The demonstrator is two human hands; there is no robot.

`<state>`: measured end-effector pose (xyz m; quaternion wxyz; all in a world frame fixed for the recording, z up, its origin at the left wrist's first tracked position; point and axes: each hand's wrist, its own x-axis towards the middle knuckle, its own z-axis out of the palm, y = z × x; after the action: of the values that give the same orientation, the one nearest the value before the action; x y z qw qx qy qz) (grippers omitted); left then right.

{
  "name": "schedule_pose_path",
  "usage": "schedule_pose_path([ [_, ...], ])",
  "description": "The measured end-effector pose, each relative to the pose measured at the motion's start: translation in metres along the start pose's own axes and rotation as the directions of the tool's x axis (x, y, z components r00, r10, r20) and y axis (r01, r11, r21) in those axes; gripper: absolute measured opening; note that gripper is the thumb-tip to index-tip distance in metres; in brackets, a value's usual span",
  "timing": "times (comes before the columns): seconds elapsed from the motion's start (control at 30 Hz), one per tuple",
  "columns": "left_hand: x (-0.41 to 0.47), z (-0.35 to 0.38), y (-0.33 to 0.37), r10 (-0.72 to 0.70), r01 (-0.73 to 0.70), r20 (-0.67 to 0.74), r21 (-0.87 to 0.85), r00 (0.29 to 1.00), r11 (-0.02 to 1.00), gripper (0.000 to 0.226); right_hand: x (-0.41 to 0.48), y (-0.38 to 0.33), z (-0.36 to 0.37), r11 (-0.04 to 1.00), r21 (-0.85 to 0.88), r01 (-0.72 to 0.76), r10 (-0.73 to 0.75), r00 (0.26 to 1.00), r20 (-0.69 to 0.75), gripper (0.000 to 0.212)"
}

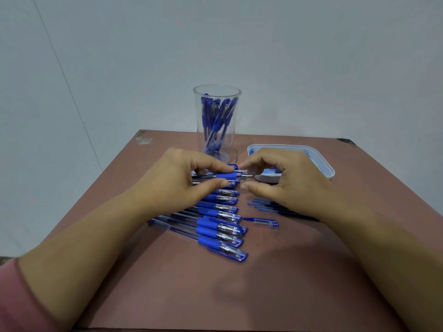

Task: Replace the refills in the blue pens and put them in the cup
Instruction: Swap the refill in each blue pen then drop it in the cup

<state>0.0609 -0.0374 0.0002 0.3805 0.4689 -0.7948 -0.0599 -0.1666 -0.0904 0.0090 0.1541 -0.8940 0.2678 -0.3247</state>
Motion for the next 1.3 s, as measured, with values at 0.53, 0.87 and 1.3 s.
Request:
schedule_pose_path([
  [0.53,-0.0004,0.0003,0.0009,0.021,-0.021,-0.005,0.007,1.0,1.0,0.026,-0.0004,0.0005,0.002,0.999,0.023,-0.041,0.04,0.999,0.035,0.024],
  [0.87,0.0003,0.0006,0.0023,0.032,-0.032,-0.012,-0.002,0.999,0.999,0.026,-0.0005,-0.0002,0.0006,1.0,0.02,-0.018,0.018,1.0,0.021,0.022],
  [1.3,-0.0005,0.0022,0.0001,0.029,-0.028,-0.016,0.031,0.999,0.999,0.026,-0.0004,-0.0039,0.002,0.999,-0.009,-0.043,0.043,0.999,0.02,0.009],
])
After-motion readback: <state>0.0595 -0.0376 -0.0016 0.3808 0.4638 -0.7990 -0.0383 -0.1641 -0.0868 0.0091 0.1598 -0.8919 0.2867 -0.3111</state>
